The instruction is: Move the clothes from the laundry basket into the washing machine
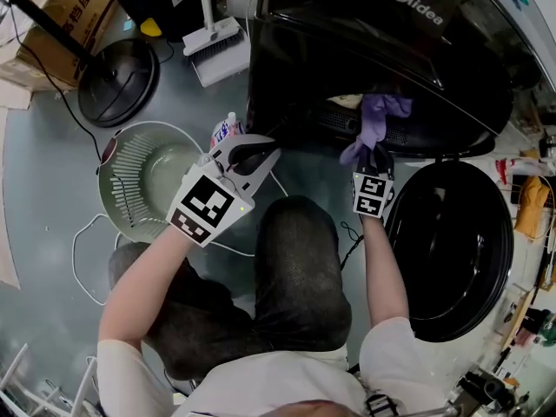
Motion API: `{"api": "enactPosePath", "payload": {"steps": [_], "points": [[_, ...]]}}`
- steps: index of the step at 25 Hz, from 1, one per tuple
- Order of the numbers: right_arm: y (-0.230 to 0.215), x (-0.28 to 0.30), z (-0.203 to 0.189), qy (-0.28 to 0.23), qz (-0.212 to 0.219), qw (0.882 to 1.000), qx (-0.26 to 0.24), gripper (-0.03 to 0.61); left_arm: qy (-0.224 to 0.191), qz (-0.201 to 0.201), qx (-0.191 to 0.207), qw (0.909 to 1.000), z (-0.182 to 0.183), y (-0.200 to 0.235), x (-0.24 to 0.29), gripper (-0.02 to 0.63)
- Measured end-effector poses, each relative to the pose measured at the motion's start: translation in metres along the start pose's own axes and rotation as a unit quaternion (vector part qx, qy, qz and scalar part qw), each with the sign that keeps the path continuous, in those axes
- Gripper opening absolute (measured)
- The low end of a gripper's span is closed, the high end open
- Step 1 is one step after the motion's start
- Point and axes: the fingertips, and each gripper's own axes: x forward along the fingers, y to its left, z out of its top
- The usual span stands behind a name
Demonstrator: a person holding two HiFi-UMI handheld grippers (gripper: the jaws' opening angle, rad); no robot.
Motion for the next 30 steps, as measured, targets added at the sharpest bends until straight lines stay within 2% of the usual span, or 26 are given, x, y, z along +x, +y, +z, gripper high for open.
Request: {"api": "enactPosePath", "payload": {"steps": [12, 19, 26, 30], "points": [[-0.05, 0.01, 0.075, -0.059, -0.039, 0.997, -0.039, 0.026, -0.01, 0.002, 0.007, 0.9999, 0.011, 0.003, -0.004, 0.006], [-0.076, 0.02, 0.122, -0.103, -0.059, 0.991, -0.069, 0.026, -0.012, 0.003, 0.007, 0.9999, 0.012, 0.003, -0.001, 0.006], [-0.106, 0.027, 0.157, -0.146, -0.116, 0.979, -0.086, 0.027, -0.008, 0.004, 0.009, 0.9999, 0.01, 0.001, 0.001, 0.006], [-0.12, 0.03, 0.157, -0.154, -0.155, 0.972, -0.086, 0.028, -0.005, 0.01, 0.006, 0.9999, 0.007, 0.003, 0.001, 0.006]]}}
